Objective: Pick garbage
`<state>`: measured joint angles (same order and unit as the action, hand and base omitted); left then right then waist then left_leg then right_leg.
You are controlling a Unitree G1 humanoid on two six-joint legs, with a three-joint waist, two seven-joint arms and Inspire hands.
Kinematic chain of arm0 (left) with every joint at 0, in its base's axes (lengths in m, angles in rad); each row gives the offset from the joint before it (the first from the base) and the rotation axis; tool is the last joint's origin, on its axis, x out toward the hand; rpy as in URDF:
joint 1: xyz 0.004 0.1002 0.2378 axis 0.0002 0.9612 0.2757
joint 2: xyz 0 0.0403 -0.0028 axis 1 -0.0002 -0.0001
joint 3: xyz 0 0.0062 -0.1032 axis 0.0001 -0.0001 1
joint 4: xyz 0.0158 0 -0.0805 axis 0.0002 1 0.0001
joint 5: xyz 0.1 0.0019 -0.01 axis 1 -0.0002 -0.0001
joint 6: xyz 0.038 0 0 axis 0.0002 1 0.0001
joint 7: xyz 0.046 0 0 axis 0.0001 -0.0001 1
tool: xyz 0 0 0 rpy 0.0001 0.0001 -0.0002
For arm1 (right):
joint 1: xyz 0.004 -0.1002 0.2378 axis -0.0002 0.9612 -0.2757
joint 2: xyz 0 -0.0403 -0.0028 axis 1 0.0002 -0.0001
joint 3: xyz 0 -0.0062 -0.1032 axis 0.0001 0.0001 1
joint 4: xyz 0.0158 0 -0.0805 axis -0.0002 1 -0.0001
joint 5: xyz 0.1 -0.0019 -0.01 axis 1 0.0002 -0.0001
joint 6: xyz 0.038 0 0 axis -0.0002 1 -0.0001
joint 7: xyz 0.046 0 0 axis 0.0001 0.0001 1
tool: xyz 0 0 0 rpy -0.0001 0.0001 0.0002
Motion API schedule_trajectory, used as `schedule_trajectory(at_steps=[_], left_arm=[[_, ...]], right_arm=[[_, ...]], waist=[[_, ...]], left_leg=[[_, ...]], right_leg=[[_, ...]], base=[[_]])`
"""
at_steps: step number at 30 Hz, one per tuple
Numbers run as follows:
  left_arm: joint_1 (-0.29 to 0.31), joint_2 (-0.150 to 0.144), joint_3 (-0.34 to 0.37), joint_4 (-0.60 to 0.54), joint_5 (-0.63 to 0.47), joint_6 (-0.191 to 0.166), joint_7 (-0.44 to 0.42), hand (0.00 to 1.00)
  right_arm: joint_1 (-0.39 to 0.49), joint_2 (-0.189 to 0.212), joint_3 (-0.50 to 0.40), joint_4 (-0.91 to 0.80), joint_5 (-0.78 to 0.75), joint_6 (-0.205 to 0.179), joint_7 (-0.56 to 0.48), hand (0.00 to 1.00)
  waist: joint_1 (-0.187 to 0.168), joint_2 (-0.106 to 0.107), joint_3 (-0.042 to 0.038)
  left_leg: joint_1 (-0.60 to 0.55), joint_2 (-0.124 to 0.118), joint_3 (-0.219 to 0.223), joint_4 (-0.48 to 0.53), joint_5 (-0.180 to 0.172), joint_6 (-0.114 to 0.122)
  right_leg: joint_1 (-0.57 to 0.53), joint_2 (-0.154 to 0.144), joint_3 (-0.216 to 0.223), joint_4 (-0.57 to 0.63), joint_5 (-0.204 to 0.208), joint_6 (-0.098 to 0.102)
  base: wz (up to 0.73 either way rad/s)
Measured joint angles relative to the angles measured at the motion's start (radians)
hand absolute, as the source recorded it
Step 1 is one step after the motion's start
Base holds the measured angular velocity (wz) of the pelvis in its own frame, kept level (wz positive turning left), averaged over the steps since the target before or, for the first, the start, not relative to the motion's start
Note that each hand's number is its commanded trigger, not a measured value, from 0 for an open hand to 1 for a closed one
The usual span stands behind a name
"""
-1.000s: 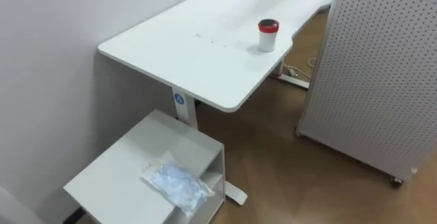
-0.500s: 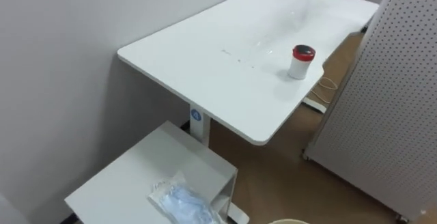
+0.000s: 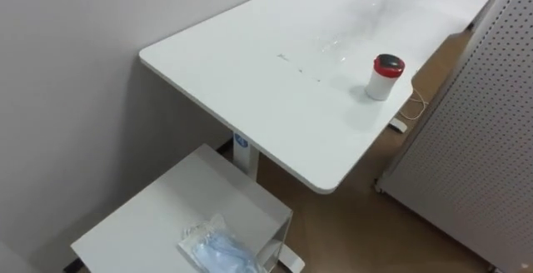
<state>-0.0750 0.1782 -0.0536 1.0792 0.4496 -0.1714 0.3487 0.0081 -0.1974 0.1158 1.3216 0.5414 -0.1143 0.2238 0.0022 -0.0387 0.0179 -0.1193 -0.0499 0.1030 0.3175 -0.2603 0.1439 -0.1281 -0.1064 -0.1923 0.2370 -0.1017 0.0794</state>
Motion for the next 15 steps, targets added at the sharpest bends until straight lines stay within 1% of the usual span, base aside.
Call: schedule_trajectory(at_steps=[1,4,6,7,8,9,11,12,13,14,15], left_arm=[[-0.007,0.001,0.000,-0.007,0.022,-0.005,0.011,0.00],[-0.025,0.001,-0.002,-0.010,0.026,-0.012,0.045,0.00],[-0.029,0.002,-0.021,-0.011,0.025,-0.014,0.075,0.00],[-0.034,0.001,-0.037,-0.011,0.025,-0.021,0.093,0.00],[-0.045,0.000,-0.049,-0.010,0.026,-0.032,0.112,0.00],[-0.051,-0.001,-0.050,-0.010,0.026,-0.038,0.121,0.00],[-0.082,-0.001,-0.078,0.004,0.017,-0.053,0.166,0.00],[-0.089,-0.001,-0.089,0.005,0.013,-0.055,0.175,0.00],[-0.108,-0.002,-0.108,0.015,0.013,-0.061,0.190,0.00],[-0.122,-0.004,-0.112,0.025,0.014,-0.070,0.193,0.00],[-0.128,-0.007,-0.113,0.030,0.015,-0.072,0.194,0.00]], right_arm=[[-0.006,0.001,0.003,0.000,0.000,0.000,0.001,1.00],[-0.030,0.003,0.004,0.011,-0.002,-0.002,0.009,1.00],[-0.047,0.002,0.021,0.025,-0.002,-0.007,0.008,1.00],[-0.063,0.001,0.027,0.042,-0.002,-0.010,0.007,1.00],[-0.083,0.001,0.035,0.057,-0.002,-0.016,0.005,1.00],[-0.094,0.001,0.040,0.065,-0.002,-0.019,0.003,1.00],[-0.134,0.000,0.074,0.076,-0.001,-0.021,-0.009,1.00],[-0.141,0.000,0.086,0.076,-0.001,-0.021,-0.014,1.00],[-0.153,0.000,0.104,0.076,-0.002,-0.025,-0.019,1.00],[-0.163,0.001,0.112,0.076,-0.004,-0.028,-0.020,1.00],[-0.168,0.000,0.118,0.076,-0.004,-0.029,-0.021,1.00]], waist=[[-0.001,0.003,0.0009],[-0.022,0.006,0.0032],[-0.028,0.012,0.0048],[-0.035,0.016,0.0061],[-0.038,0.021,0.0101],[-0.041,0.024,0.0114],[-0.050,0.033,0.0183],[-0.052,0.034,0.0186],[-0.053,0.038,0.0212],[-0.054,0.040,0.0229],[-0.054,0.042,0.0242]], left_leg=[[-0.011,0.000,0.000,-0.001,0.000,0.000],[-0.037,-0.001,0.002,0.000,0.000,0.000],[-0.052,0.001,0.006,0.009,0.000,0.000],[-0.062,0.002,0.007,0.015,0.000,0.000],[-0.074,0.003,0.009,0.019,0.001,-0.001],[-0.081,0.002,0.010,0.020,0.001,-0.001],[-0.115,0.002,0.016,0.032,0.002,-0.003],[-0.124,0.002,0.018,0.036,0.002,-0.003],[-0.143,0.003,0.019,0.045,0.002,-0.003],[-0.155,0.003,0.024,0.049,0.002,-0.003],[-0.159,0.004,0.025,0.052,0.002,-0.003]], right_leg=[[-0.011,0.000,0.001,0.000,0.000,0.000],[-0.038,0.000,0.003,0.001,0.000,0.000],[-0.051,0.001,0.004,0.003,0.000,0.000],[-0.058,0.001,0.005,0.003,0.000,0.000],[-0.070,0.001,0.003,0.007,-0.001,-0.001],[-0.078,0.000,0.002,0.009,-0.001,-0.001],[-0.123,-0.006,0.002,0.038,-0.004,-0.004],[-0.134,-0.007,0.001,0.045,-0.005,-0.005],[-0.153,-0.011,0.000,0.054,-0.007,-0.006],[-0.167,-0.012,0.001,0.060,-0.007,-0.007],[-0.170,-0.012,0.002,0.061,-0.007,-0.007]], base=[[-0.04],[-0.03],[-0.06],[0.00],[0.00],[-0.05],[-0.06],[-0.04],[-0.07],[-0.07],[-0.06]])
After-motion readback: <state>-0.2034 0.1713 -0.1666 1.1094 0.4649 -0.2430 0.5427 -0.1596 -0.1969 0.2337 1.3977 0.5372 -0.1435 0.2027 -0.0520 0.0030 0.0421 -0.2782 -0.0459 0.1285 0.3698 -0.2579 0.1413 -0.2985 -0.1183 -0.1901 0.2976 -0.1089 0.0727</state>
